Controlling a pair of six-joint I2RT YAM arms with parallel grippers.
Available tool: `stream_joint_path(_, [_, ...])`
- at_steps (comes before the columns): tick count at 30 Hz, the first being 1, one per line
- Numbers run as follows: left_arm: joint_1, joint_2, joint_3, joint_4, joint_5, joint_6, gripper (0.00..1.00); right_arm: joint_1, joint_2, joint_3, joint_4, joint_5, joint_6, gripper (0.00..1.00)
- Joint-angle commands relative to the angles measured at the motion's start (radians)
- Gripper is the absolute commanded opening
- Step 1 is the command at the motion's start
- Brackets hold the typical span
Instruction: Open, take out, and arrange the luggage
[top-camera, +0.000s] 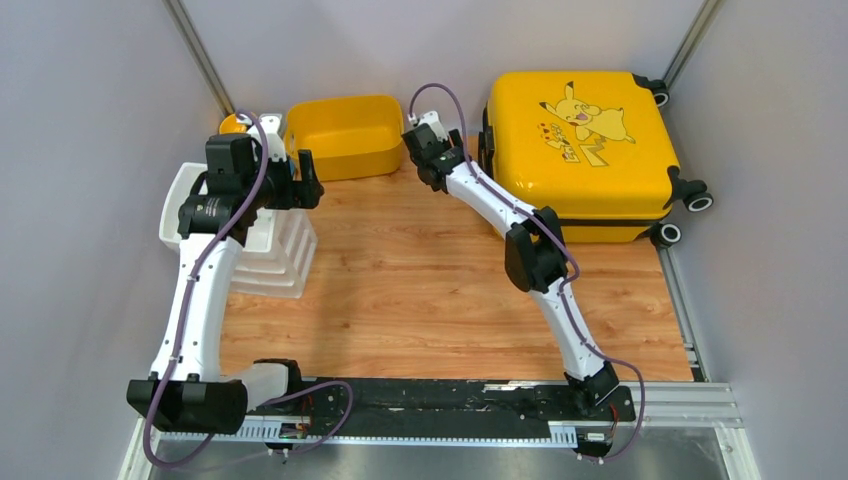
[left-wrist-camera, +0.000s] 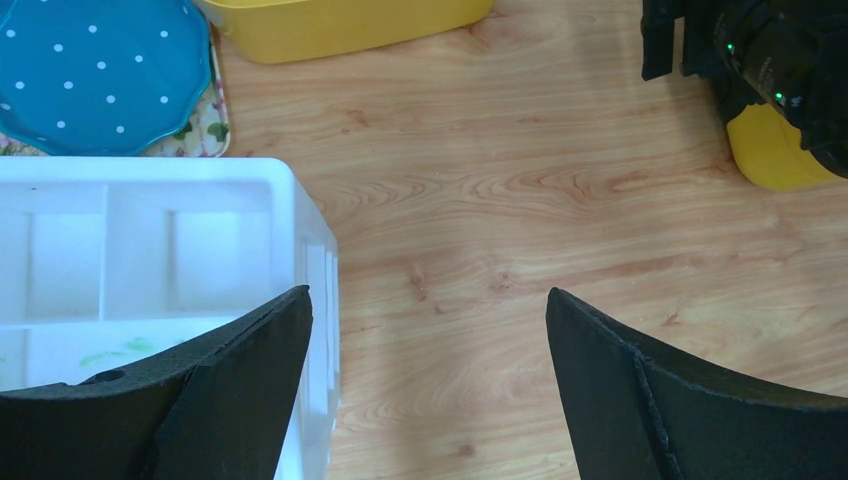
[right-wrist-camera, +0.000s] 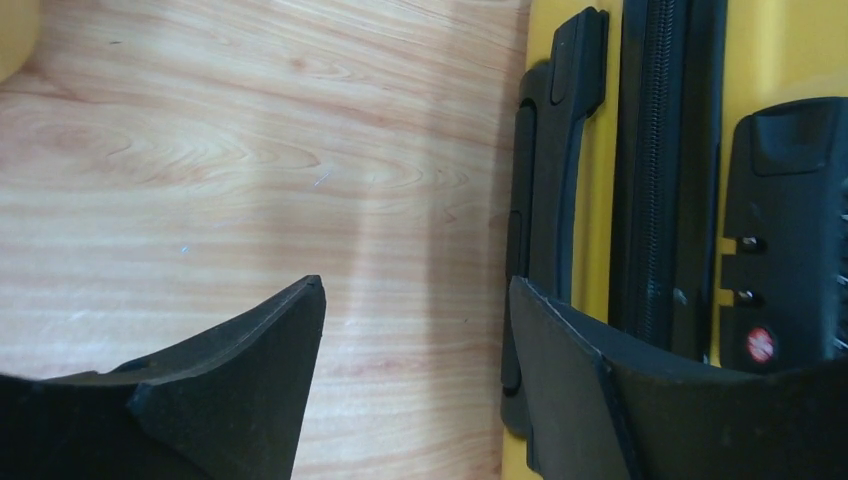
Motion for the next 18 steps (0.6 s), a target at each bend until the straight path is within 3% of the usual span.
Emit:
stream_joint_path(1, [-0.002, -0.037, -0.011, 0.032, -0.001, -0.008, 0.95, -0.038, 0.051, 0.080, 0.079, 0.104, 0.017, 0.73])
stream_joint_path(18, [-0.003, -0.069, -0.054, 0.041, -0.027, 0.004, 0.95, -0.113, 0.162, 0.078, 0.174, 0.248, -0.030, 0.70])
